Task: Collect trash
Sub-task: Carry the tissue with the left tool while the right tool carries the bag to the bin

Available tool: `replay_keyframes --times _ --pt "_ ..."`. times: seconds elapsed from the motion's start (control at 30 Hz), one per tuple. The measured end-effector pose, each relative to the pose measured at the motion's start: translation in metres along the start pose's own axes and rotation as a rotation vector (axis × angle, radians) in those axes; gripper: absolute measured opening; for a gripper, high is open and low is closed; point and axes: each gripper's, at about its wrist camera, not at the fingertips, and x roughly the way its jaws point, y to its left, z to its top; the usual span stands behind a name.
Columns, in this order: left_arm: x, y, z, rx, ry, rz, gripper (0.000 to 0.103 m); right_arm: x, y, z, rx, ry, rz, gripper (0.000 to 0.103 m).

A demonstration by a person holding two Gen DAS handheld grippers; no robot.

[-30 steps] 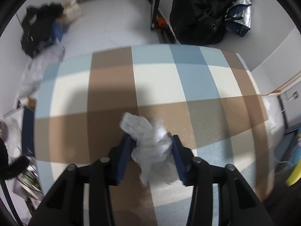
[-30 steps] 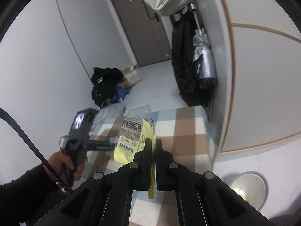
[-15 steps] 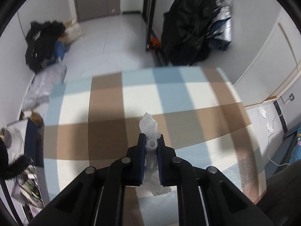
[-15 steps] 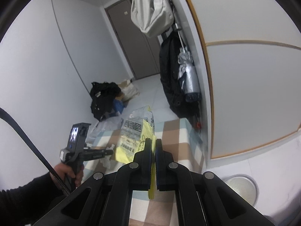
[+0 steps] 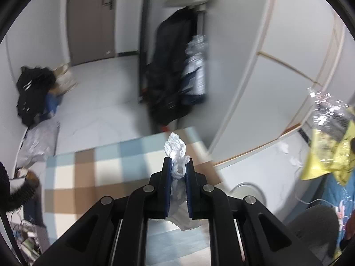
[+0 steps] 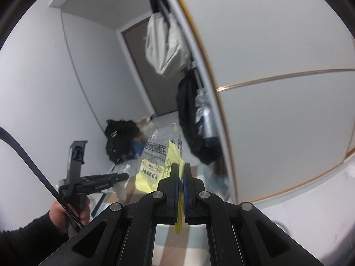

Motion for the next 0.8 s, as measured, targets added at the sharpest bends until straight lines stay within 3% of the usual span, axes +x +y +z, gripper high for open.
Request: replay_keyframes --times 0.43,0.63,0.8 --pt "0.019 -0.115 0.021 0.139 -0.008 -0.193 0.007 -0.055 -0.085 -0.001 0.117 -0.062 -0.16 0.003" --pt "0.047 -0.154 0.016 0.165 0.044 -0.269 0.007 -0.063 -0.127 -0.012 0.175 -0.048 -0.229 0.003" --pt "0.087 -0.181 0.002 0.164 0.146 -0.341 0.007 -0.057 -0.164 -0.031 0.236 -0.01 -0.284 0.003"
